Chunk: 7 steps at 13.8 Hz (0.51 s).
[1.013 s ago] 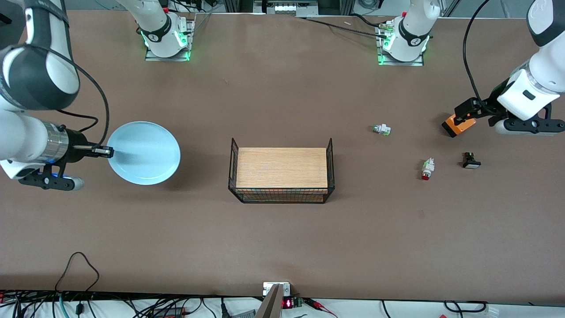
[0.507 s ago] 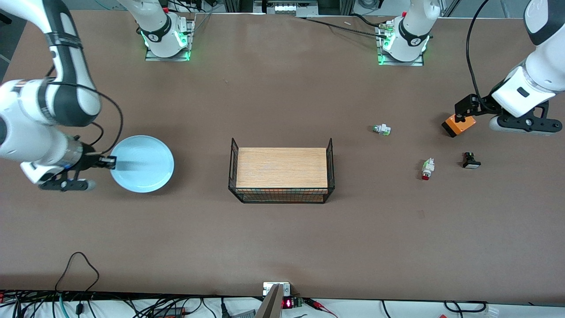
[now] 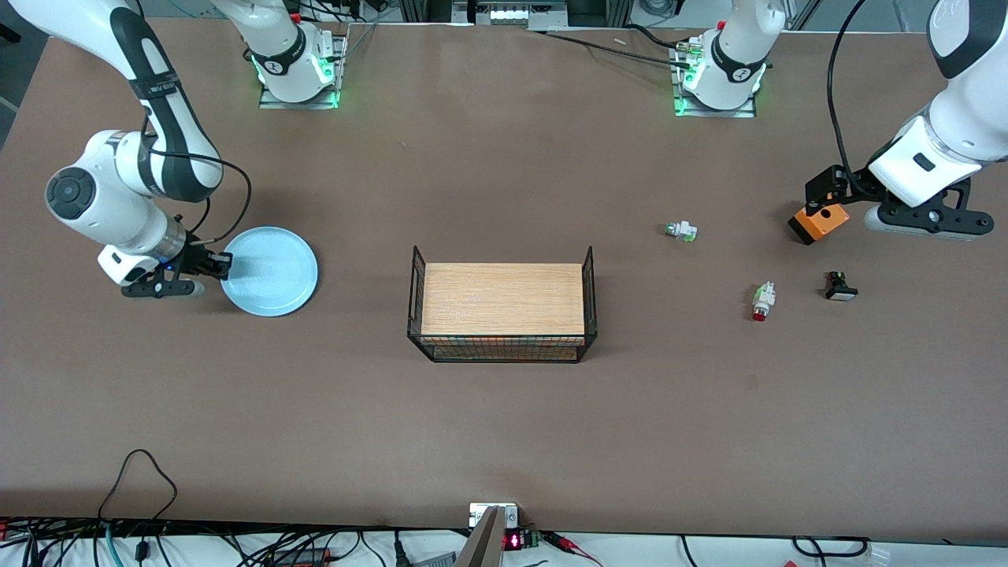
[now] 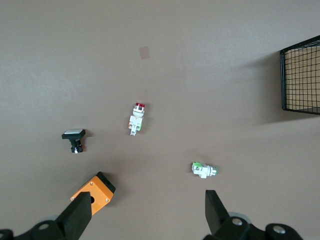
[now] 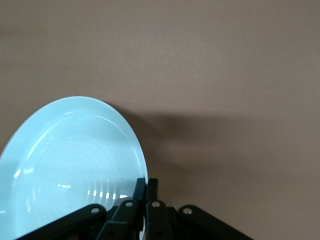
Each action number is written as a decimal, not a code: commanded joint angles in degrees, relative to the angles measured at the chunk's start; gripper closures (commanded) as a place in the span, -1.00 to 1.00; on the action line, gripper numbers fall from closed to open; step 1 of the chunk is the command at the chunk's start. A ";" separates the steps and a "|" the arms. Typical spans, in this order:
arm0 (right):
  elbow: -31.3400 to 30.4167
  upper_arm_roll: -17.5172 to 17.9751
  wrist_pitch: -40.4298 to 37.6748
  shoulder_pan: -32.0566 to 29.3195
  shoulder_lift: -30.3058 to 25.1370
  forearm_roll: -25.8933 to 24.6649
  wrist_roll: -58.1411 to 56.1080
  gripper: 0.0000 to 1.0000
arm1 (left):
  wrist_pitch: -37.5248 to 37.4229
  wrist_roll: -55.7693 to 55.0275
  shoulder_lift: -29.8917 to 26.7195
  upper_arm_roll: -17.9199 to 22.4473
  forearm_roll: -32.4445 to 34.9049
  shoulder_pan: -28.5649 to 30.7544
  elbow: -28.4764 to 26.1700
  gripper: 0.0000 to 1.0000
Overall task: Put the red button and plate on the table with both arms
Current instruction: 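Lower the blue plate onto the table with the right gripper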
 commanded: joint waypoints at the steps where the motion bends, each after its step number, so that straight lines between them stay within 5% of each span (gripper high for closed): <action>1: -1.45 1.04 2.82 -1.60 -0.60 -0.01 -2.67 0.56 | -1.11 1.15 -0.77 -0.24 0.88 0.24 0.29 -1.00; 2: -1.01 1.13 2.91 -1.51 -0.59 -0.01 -1.89 -0.98 | -1.11 1.15 -0.77 -0.24 0.88 0.24 0.38 -1.00; 7: 6.17 1.57 -9.08 -1.16 -3.84 0.08 0.14 -1.00 | -1.11 1.15 -0.77 -0.24 0.88 0.24 0.38 -1.00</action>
